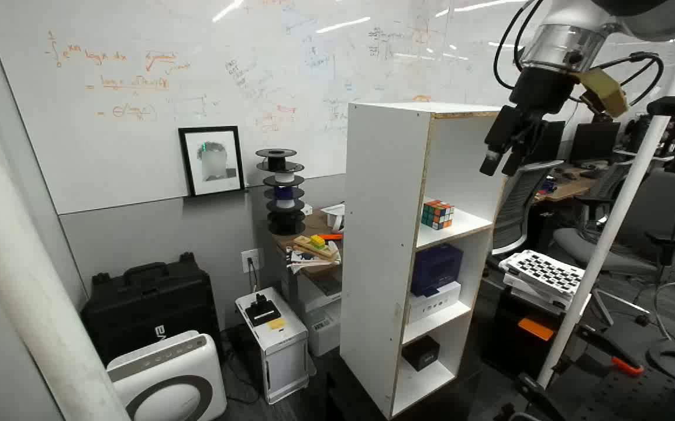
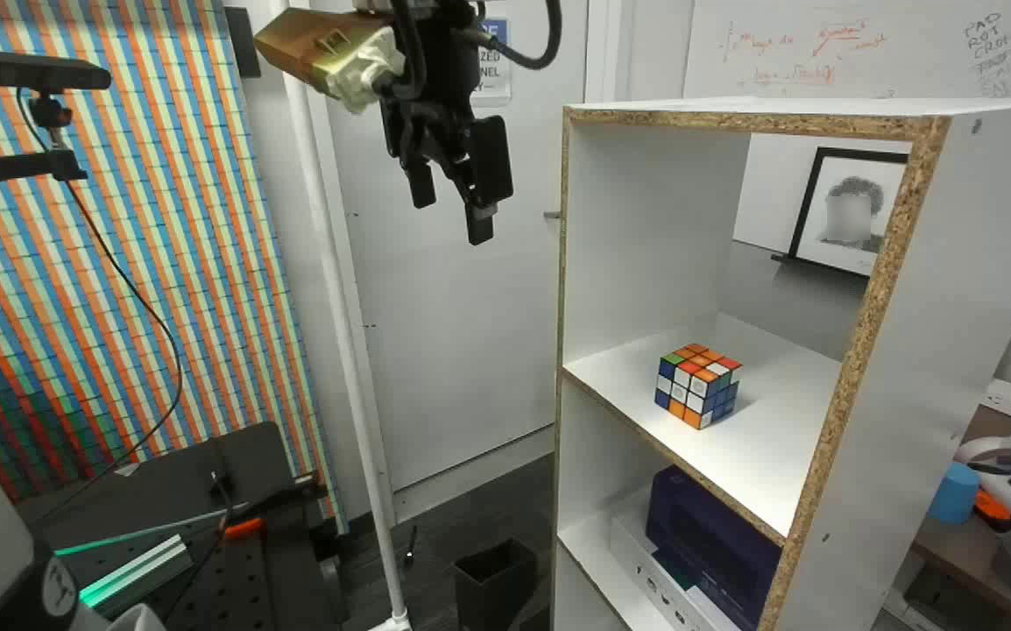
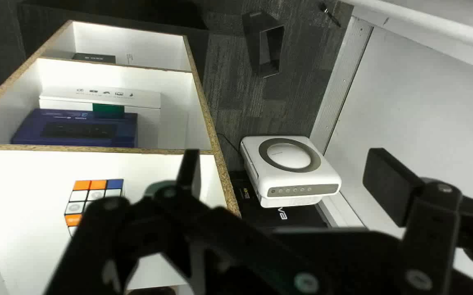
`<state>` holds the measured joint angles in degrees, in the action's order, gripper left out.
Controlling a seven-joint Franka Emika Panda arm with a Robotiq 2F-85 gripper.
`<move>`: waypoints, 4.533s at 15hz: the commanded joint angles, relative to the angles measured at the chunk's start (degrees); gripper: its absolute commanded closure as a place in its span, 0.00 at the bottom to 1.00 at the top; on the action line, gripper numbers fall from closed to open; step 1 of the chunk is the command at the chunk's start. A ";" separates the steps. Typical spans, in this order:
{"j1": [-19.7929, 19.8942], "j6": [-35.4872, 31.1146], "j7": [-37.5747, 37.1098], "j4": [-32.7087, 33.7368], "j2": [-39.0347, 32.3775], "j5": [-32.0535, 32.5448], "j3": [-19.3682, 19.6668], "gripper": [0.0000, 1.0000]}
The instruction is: Put the rubix cube on the top of the shelf
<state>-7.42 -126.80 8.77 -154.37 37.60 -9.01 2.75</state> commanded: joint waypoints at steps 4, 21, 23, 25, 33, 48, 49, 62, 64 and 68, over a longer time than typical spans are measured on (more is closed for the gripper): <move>0.35 0.17 0.16 0.38 0.21 -0.24 -0.34 0.00; 12.88 -28.33 -8.48 -4.23 -17.19 15.75 -1.74 0.00; 14.61 -37.62 -9.52 -4.23 -21.65 16.92 -1.69 0.00; 15.31 -46.35 -9.62 -4.27 -26.42 16.70 -1.41 0.00; 15.44 -78.88 -8.86 -4.27 -50.13 15.41 -0.69 0.00; 15.05 -83.07 -9.93 -2.81 -51.20 15.06 -1.01 0.00; 15.28 -82.03 -10.30 -2.82 -50.49 15.42 -1.24 0.00; 15.77 -83.01 -12.19 2.35 -48.64 17.31 -1.84 0.00; 16.06 -82.88 -13.01 3.11 -50.36 17.94 -2.19 0.00; 17.18 -86.20 -14.92 4.28 -54.16 21.05 -2.76 0.25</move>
<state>7.91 -208.86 -3.91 -151.97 -13.40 8.91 1.15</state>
